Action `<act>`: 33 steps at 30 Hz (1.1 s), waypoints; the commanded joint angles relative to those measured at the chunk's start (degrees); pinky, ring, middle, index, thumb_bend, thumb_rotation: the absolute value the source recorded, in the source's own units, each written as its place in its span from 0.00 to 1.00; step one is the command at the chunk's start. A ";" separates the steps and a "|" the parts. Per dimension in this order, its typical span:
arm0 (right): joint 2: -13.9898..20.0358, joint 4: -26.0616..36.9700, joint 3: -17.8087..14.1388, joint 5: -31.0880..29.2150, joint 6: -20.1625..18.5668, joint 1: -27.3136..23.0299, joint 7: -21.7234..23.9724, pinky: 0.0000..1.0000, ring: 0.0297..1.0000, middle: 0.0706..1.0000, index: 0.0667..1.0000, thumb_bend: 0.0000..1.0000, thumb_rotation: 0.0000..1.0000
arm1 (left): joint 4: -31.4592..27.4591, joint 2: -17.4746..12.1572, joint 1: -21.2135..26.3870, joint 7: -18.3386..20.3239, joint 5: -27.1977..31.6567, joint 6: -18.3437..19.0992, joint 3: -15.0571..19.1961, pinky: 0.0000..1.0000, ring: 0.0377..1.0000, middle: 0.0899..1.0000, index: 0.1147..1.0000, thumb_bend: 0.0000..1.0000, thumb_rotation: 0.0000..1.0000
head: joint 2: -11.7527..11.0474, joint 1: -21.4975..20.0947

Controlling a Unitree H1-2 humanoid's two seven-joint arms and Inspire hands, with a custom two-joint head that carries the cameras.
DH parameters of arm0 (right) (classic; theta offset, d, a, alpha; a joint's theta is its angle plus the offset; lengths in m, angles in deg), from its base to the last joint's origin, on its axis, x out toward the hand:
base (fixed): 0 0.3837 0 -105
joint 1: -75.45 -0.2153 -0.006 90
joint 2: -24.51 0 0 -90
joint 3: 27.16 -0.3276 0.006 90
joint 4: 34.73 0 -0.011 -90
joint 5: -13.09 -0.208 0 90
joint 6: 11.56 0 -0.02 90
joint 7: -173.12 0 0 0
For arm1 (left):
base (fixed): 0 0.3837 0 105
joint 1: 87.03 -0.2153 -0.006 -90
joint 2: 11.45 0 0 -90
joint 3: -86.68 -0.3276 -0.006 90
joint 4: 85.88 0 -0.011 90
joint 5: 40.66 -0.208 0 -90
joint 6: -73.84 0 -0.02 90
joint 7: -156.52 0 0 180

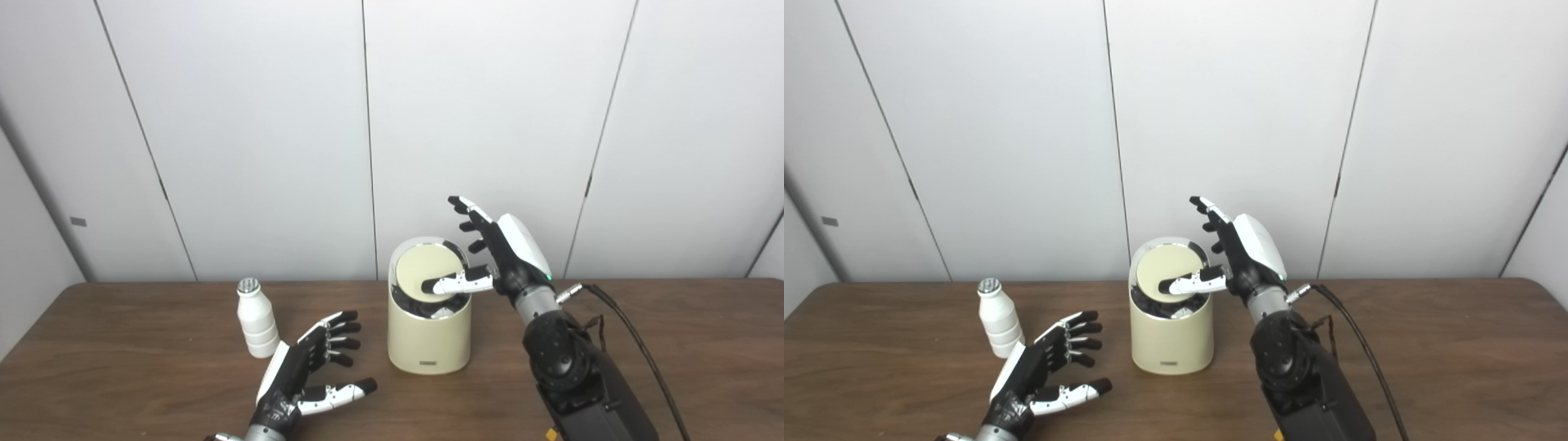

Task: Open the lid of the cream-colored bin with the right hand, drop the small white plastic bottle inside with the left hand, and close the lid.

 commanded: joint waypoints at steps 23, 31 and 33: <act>1.33 -0.04 1.62 1.17 1.95 -2.60 0.05 0.68 0.84 0.90 0.89 0.85 0.10 | -3.51 0.09 1.25 -0.03 0.77 -0.90 -0.16 0.60 0.71 0.78 0.82 0.76 0.10 | 0.77 0.35; 2.47 -1.69 4.39 3.98 -0.83 -4.77 2.15 0.66 0.83 0.90 0.89 0.84 0.09 | -3.99 0.22 1.03 -0.14 0.52 -0.46 -0.25 0.60 0.70 0.78 0.82 0.75 0.09 | 0.91 0.38; 2.46 -1.89 4.82 4.60 -1.51 -5.17 2.58 0.65 0.83 0.89 0.88 0.85 0.09 | -4.20 0.20 0.92 -0.19 0.37 -0.45 -0.31 0.60 0.71 0.78 0.82 0.75 0.10 | 1.16 0.43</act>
